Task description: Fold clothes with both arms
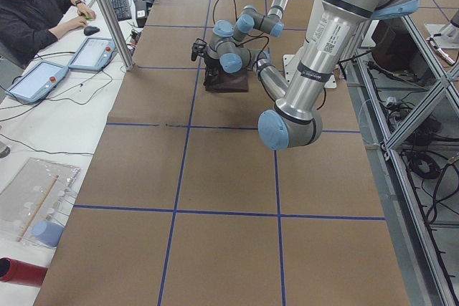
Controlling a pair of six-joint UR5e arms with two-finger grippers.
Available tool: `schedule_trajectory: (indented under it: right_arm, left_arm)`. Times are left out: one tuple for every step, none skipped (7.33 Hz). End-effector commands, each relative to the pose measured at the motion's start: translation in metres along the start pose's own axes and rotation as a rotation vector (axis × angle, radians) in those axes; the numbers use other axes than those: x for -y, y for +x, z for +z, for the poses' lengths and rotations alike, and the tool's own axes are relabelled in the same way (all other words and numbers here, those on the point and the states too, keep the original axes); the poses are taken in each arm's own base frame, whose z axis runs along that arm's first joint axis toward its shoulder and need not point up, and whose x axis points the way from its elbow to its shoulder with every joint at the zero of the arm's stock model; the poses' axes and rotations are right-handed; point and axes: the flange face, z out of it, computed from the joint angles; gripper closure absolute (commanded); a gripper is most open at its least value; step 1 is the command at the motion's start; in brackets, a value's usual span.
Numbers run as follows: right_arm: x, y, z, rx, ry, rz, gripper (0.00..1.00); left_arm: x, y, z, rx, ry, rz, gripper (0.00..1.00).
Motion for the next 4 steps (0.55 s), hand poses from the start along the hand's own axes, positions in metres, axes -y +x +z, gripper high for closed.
schedule_trajectory:
  right_arm:
    - [0.056,0.004,0.022,-0.063,0.032,0.030,0.00]
    - [0.086,0.019,0.034,-0.098,0.047,0.020,0.00]
    - [0.107,0.035,0.041,-0.124,0.056,0.018,0.00]
    - [0.126,0.048,0.043,-0.132,0.058,0.033,0.00]
  left_arm:
    - [0.000,0.000,-0.001,-0.002,0.001,-0.001,0.00]
    - [0.000,0.000,-0.001,-0.002,0.001,-0.001,0.00]
    - [-0.001,0.000,-0.001,-0.003,-0.002,-0.001,0.00]
    - [-0.002,0.000,0.000,-0.001,-0.002,-0.001,0.00]
